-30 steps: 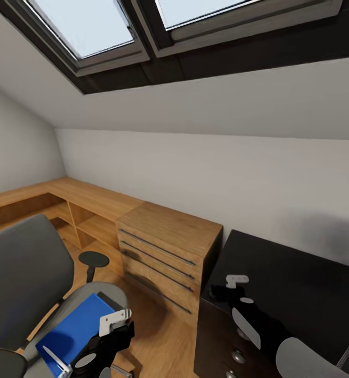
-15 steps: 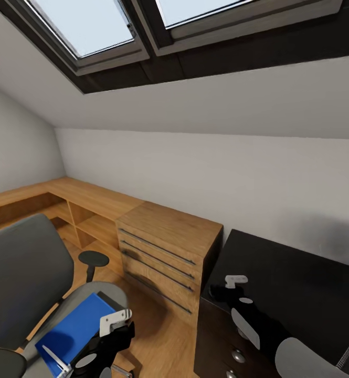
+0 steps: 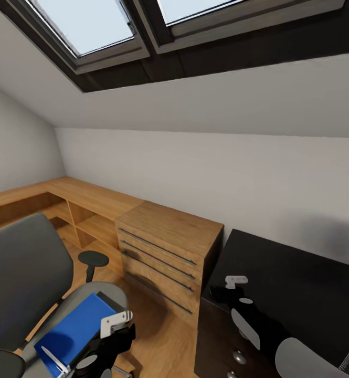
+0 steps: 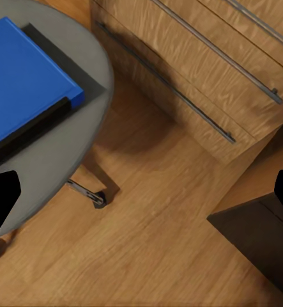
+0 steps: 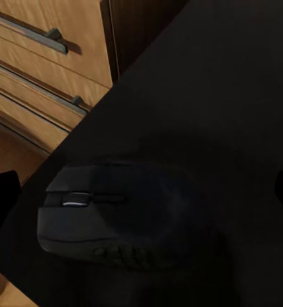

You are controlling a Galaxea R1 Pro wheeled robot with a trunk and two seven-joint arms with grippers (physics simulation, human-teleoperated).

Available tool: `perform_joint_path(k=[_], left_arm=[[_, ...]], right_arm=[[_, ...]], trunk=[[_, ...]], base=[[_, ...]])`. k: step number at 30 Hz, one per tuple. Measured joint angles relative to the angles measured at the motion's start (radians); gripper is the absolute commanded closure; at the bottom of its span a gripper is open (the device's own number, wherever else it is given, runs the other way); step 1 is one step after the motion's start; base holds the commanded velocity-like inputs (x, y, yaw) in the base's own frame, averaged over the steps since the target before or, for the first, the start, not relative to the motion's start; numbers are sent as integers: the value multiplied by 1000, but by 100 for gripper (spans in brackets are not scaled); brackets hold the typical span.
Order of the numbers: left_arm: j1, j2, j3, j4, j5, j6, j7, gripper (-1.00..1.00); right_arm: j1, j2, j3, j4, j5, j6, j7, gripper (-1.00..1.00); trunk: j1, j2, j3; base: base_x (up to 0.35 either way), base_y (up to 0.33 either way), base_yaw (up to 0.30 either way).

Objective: In the bedroom, organize the workspace by keeping the computer under the desk, ensuring the monitor is on the desk, placing the keyboard on the desk next to the monitor, placing the mouse on the desk next to the keyboard, moving the folder from the swivel chair onto the desk next to the mouse, stacking the notebook on top of the folder with the pen on top of the notebook, and positioning the swivel chair next to the desk.

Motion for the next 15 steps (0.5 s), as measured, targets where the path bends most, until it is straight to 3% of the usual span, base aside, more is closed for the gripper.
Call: perform_joint_path(k=[11, 15], left_arm=[[0, -4, -6, 1, 0, 0, 6, -100], [0, -4, -6, 1, 0, 0, 6, -100]], right_arm=[[0, 0, 0, 1, 0, 0, 1, -100], [0, 0, 0, 0, 1, 1, 1, -100]], trunk=[[38, -70, -31], [38, -70, -31]], base=[[1, 0, 0], [0, 0, 0]])
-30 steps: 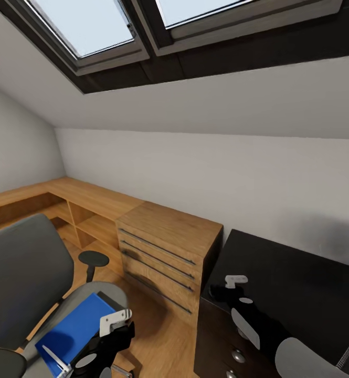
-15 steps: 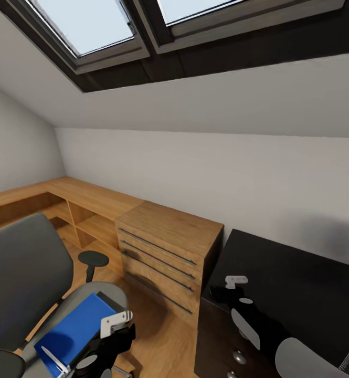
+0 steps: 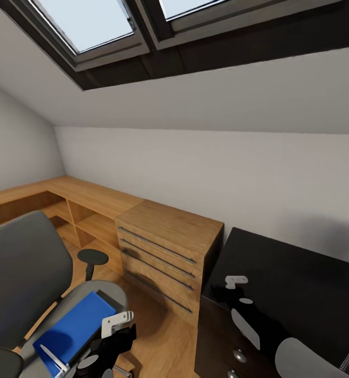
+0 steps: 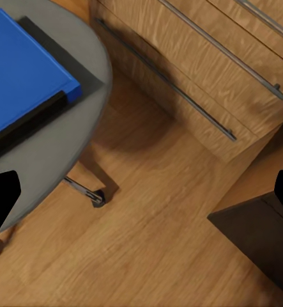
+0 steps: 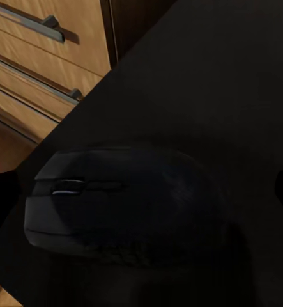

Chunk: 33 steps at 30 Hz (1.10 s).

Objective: In the bedroom, organize the workspace by keeping the computer under the desk, ensuring the monitor is on the desk, placing the keyboard on the desk next to the monitor, placing the mouse on the desk next to the keyboard, moving the folder from the swivel chair onto the desk next to the mouse, stacking the notebook on top of the folder with the pen on top of the notebook, and positioning the swivel chair next to the desk.

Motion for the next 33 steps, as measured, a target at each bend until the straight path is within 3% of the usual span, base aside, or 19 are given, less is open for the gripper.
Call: perform_joint_path(k=[26, 33], left_arm=[[1, 1, -1, 4, -1, 0, -7, -100], [0, 0, -1, 4, 0, 0, -3, -100]], right_arm=[[0, 0, 0, -1, 0, 0, 0, -100], [0, 0, 0, -1, 0, 0, 0, -100]], trunk=[[0, 0, 0], [27, -49, -22]], base=[[0, 25, 0], [0, 0, 0]])
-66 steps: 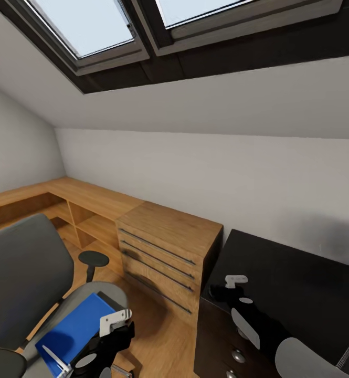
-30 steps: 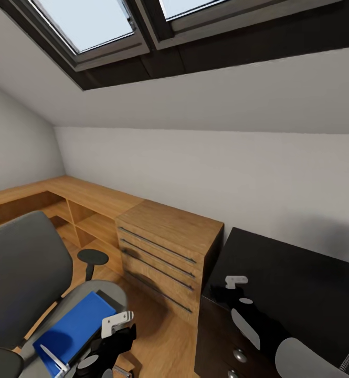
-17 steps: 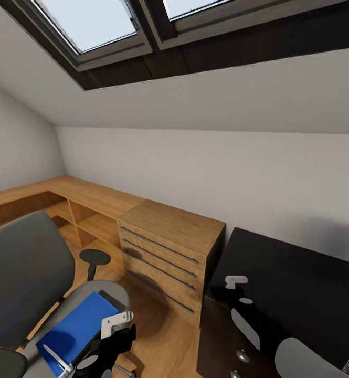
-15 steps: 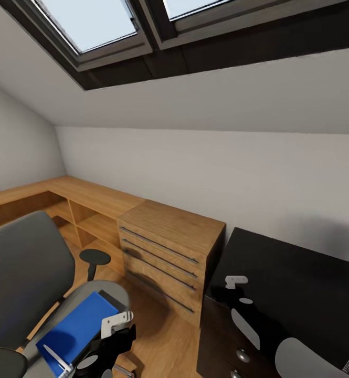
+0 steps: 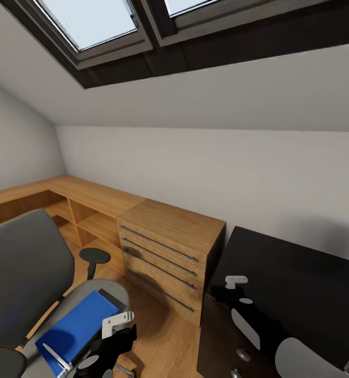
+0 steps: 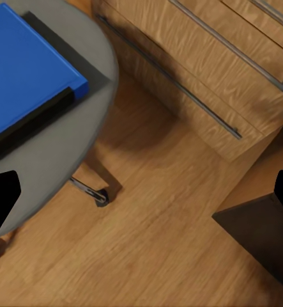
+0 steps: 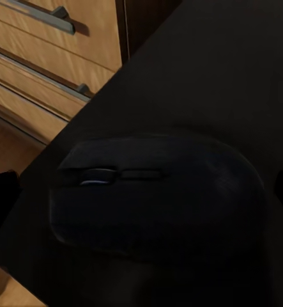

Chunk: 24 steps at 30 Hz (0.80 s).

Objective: In the bedroom, organize the workspace by keeping the computer under the desk, ensuring the monitor is on the desk, placing the keyboard on the desk next to the monitor, placing the mouse on the desk next to the keyboard, moving the folder from the swivel chair onto the desk next to the mouse, stacking the notebook on top of the folder with the pen on top of the notebook, and positioning the swivel chair next to the desk.

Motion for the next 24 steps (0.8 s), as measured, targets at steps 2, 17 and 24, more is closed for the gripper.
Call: perform_joint_path(k=[2, 17, 24], left_arm=[[0, 0, 0, 0, 0, 0, 1, -100], [0, 0, 0, 0, 0, 0, 3, -100], [0, 0, 1, 0, 0, 0, 4, -100]], right_arm=[[0, 0, 0, 0, 0, 0, 0, -100], [0, 0, 0, 0, 0, -1, 0, -100], [0, 0, 0, 0, 0, 0, 0, -100]], trunk=[[8, -14, -6], [23, -42, -19], [31, -56, -25]], base=[[0, 0, 0], [0, 0, 0], [0, 0, 0]])
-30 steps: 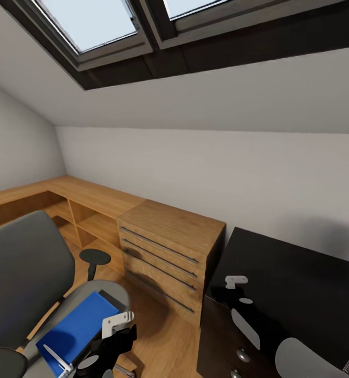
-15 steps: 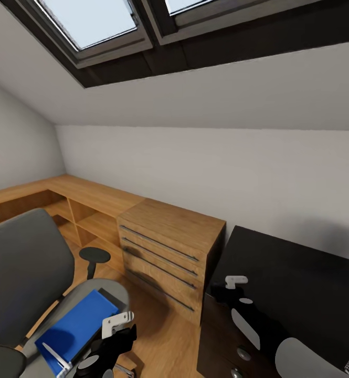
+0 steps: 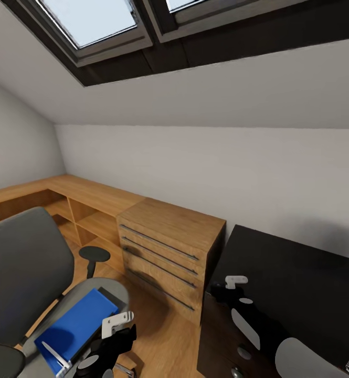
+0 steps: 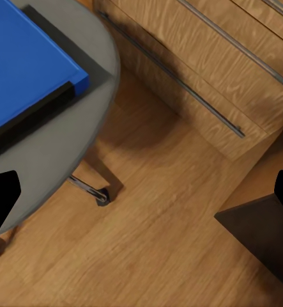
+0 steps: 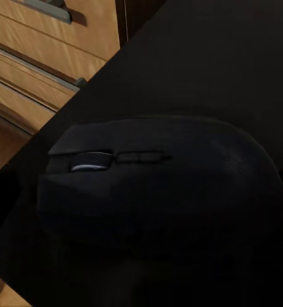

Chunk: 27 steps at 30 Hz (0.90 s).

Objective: In the bedroom, organize the workspace by keeping the computer under the desk, ensuring the monitor is on the desk, placing the keyboard on the desk next to the monitor, placing the mouse on the desk next to the keyboard, moving the folder from the swivel chair onto the desk next to the mouse, stacking the notebook on top of the folder with the pen on top of the notebook, and positioning the swivel chair next to the desk.

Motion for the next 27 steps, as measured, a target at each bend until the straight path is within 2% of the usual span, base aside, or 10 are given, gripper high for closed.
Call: perform_joint_path(k=[9, 10, 27], left_arm=[[0, -1, 0, 0, 0, 0, 0, -100], [0, -1, 0, 0, 0, 0, 0, -100], [0, 0, 0, 0, 0, 0, -6, -100]], right_arm=[[0, 0, 0, 0, 0, 0, 0, -100], [0, 0, 0, 0, 0, 0, -1, 100], [0, -3, -3, -2, 1, 1, -2, 100]], trunk=[[0, 0, 0], [0, 0, 0], [0, 0, 0]], base=[[0, 0, 0], [0, 0, 0], [0, 0, 0]])
